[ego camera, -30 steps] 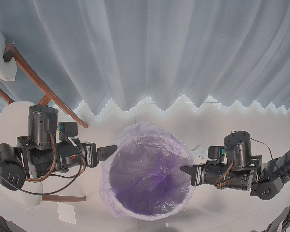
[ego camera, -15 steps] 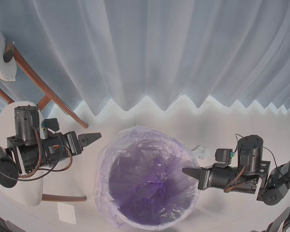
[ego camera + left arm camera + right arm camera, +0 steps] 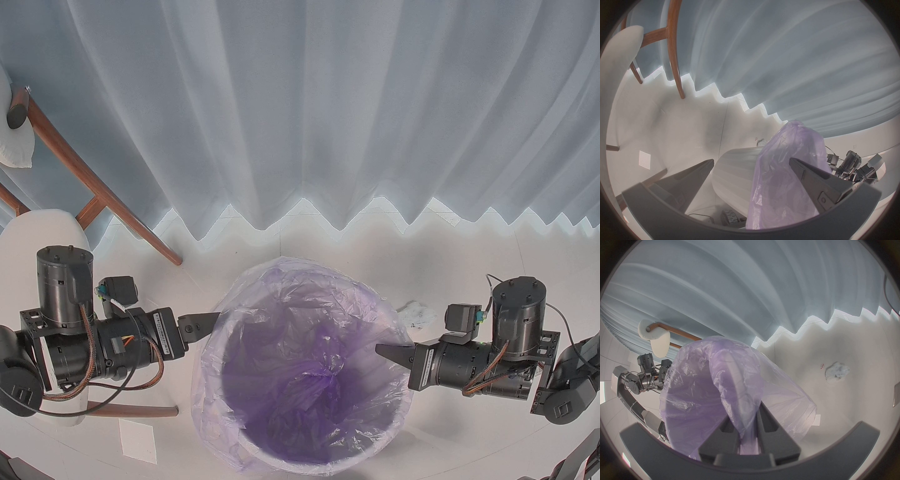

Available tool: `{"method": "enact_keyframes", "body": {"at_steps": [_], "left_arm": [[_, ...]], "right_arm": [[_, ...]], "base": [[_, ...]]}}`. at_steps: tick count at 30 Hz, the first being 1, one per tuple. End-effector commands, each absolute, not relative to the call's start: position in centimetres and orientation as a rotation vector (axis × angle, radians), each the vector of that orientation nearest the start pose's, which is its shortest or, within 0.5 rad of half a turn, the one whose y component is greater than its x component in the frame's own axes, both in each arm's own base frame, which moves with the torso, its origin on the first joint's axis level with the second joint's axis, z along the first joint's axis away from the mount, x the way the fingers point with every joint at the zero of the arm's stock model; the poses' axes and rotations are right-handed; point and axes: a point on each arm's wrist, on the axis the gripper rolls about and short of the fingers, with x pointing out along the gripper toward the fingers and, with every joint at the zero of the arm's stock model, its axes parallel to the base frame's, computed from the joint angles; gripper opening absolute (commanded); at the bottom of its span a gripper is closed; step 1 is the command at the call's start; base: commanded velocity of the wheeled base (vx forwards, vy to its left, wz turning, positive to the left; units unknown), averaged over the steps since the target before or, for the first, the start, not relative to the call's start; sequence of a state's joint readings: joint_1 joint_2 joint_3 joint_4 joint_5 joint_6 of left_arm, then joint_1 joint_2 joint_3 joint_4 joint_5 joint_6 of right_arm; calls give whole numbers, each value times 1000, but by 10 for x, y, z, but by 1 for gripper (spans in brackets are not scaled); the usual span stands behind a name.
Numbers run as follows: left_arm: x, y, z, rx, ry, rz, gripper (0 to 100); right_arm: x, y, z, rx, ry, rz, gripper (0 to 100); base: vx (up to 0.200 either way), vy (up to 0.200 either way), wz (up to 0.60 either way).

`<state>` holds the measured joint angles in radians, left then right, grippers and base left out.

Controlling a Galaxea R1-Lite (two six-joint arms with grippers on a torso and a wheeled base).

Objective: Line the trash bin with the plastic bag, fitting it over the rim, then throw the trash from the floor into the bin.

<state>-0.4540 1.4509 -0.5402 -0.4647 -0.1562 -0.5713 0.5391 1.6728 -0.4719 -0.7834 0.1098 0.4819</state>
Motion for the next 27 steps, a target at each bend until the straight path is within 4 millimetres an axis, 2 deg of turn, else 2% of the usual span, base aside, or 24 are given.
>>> {"method": "enact_keyframes", "body": {"at_steps": [1, 7, 8, 16, 27], "left_arm": [[201, -102, 158, -472, 619, -448, 100], [207, -104, 153, -464, 641, -439, 100], [207, -104, 152, -464, 642, -439, 0], [216, -108, 144, -468, 631, -431, 0], [222, -100, 131, -462, 660, -337, 0]], "right_arm": [[221, 136, 122, 371, 550, 532, 0], [222, 137, 124, 375, 534, 537, 0], [222, 137, 124, 375, 534, 537, 0], [220, 136, 130, 392, 499, 546, 0], [219, 136, 140, 463, 439, 586, 0]], "base": [[0, 0, 0], [0, 0, 0], [0, 0, 0], [0, 0, 0], [0, 0, 0]]}}
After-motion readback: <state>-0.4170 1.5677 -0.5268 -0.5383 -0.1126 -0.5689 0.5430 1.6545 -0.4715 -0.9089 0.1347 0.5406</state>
